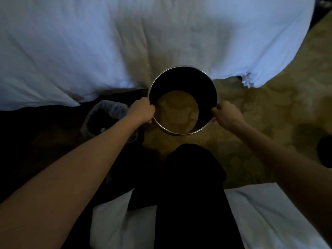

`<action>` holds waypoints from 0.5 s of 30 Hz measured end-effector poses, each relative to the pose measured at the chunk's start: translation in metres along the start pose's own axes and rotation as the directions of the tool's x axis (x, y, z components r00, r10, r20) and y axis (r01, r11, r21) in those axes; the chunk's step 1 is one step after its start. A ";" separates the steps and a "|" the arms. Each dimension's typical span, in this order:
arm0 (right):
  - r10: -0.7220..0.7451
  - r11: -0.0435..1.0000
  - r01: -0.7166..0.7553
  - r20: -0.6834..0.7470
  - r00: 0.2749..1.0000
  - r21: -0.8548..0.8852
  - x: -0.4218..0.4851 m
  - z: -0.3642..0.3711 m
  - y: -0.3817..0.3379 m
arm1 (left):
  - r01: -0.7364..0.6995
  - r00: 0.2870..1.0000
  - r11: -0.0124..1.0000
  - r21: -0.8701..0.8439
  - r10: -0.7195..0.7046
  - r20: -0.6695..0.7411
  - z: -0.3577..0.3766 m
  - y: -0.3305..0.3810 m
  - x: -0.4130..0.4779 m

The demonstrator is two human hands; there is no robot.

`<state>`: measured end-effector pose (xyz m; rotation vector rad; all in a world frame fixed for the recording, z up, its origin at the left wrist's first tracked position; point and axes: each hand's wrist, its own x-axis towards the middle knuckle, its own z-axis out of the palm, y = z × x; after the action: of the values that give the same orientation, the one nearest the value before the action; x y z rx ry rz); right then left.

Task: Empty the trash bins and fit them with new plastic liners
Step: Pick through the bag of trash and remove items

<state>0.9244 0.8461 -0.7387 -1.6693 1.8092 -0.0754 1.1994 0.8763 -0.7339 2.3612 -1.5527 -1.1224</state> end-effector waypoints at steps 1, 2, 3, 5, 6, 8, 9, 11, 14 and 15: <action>0.027 1.000 -0.028 0.022 0.999 0.014 0.011 0.008 0.009 | 0.017 1.000 1.000 0.003 -0.017 0.021 0.012 0.000 0.017; 0.055 0.998 -0.056 0.047 0.997 0.025 0.022 0.016 0.018 | 0.031 0.999 0.999 0.016 -0.032 0.030 0.023 0.000 0.034; 0.085 0.996 -0.087 0.068 0.994 0.030 0.033 0.024 0.026 | 0.038 0.999 0.999 0.036 -0.039 0.032 0.034 0.000 0.050; 0.145 0.988 -0.148 0.081 0.986 0.034 0.054 0.038 0.044 | 0.036 0.999 0.996 0.082 -0.038 0.034 0.058 0.003 0.078; 0.165 0.985 -0.169 0.081 0.983 0.038 0.063 0.044 0.052 | 0.030 0.999 0.995 0.097 -0.035 0.042 0.068 0.004 0.089; 0.188 0.978 -0.194 0.087 0.978 0.072 0.082 0.055 0.067 | 0.024 0.998 0.993 0.117 -0.030 0.051 0.085 0.006 0.111; 0.195 0.975 -0.204 0.100 0.976 0.092 0.091 0.060 0.072 | 0.031 0.997 0.993 0.116 -0.039 0.067 0.091 0.005 0.122; 0.216 0.964 -0.238 0.170 0.961 0.118 0.107 0.071 0.081 | 0.073 0.980 0.994 0.084 -0.088 0.179 0.101 0.000 0.139; 0.256 0.940 -0.307 0.288 0.923 0.148 0.109 0.088 0.093 | 0.091 0.902 0.994 0.066 -0.111 0.417 0.111 -0.009 0.147; 0.264 0.933 -0.320 0.289 0.920 0.166 0.105 0.090 0.095 | 0.079 0.890 0.995 0.054 -0.095 0.445 0.113 -0.011 0.146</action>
<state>0.8912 0.8024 -0.8972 -1.1853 1.7595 0.0799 1.1679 0.7939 -0.8964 2.3236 -1.6074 -1.7776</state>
